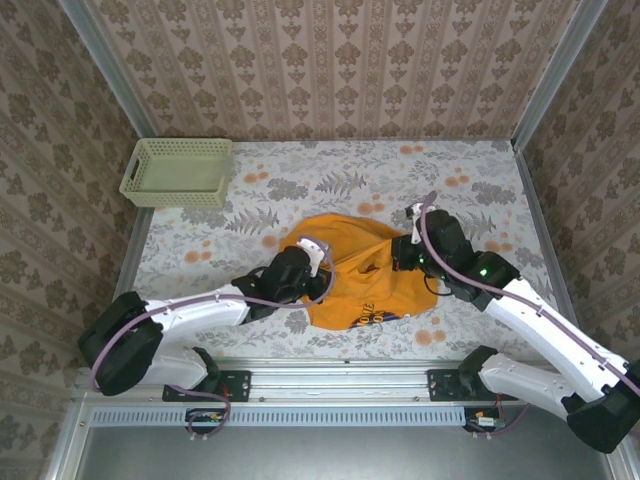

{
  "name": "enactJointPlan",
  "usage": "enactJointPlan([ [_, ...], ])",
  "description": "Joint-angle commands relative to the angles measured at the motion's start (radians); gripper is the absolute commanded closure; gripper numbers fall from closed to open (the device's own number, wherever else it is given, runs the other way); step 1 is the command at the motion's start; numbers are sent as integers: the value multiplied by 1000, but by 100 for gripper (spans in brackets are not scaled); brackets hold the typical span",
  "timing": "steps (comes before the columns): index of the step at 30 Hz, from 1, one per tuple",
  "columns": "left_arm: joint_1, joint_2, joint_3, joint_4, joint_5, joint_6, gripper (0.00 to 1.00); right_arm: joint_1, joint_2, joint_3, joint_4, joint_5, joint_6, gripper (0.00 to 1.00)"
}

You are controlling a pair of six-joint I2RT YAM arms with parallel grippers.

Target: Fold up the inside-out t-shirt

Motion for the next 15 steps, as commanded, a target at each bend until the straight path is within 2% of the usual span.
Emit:
enactJointPlan([
  [1,-26,-61,5,-95,-25,77,100,-102,-5,28,-13,-47,66,100],
  [5,-68,-123,-2,-87,24,124,100,-196,58,22,6,-83,41,100],
  [10,-55,-100,16,-83,33,110,100,-184,166,10,65,-101,-20,100],
  [11,-49,-93,14,-75,35,101,100,-176,173,6,63,-81,-27,98],
  [15,-20,-81,3,-44,45,62,100,-141,127,-17,36,-47,-67,77],
])
